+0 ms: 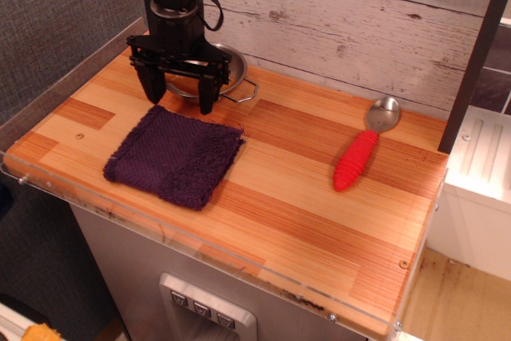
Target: Move the chicken leg to the left of the spoon.
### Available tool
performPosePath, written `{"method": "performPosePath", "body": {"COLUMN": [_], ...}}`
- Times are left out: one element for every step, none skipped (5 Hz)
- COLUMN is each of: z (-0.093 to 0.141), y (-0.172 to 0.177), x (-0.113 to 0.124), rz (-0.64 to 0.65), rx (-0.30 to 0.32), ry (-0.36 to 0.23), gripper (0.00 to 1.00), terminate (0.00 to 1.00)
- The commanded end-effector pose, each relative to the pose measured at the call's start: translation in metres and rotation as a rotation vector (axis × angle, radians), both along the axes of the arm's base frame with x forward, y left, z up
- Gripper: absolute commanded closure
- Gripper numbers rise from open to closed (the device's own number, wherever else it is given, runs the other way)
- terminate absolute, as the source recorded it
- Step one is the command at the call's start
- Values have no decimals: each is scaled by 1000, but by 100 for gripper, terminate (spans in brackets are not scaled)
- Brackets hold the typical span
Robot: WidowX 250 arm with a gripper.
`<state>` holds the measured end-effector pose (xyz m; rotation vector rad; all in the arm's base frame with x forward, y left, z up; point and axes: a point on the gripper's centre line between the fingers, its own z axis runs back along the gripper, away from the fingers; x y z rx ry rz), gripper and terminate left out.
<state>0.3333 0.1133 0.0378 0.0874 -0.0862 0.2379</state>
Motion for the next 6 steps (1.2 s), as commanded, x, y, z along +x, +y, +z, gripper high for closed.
{"method": "performPosePath", "body": {"z": [43,49,51,45,32,22], "y": [10,15,17,17,18,16], "x": [7,13,20,29,33,33], "rz": [2,-2,-12,-43,-71,-82], "rx": [-4,0,-1,8,-18,-32], "ry": [-101,-105,-115,-104,-84,-63], "gripper": [0,0,0,0,0,0], "terminate": [0,0,0,0,0,0]}}
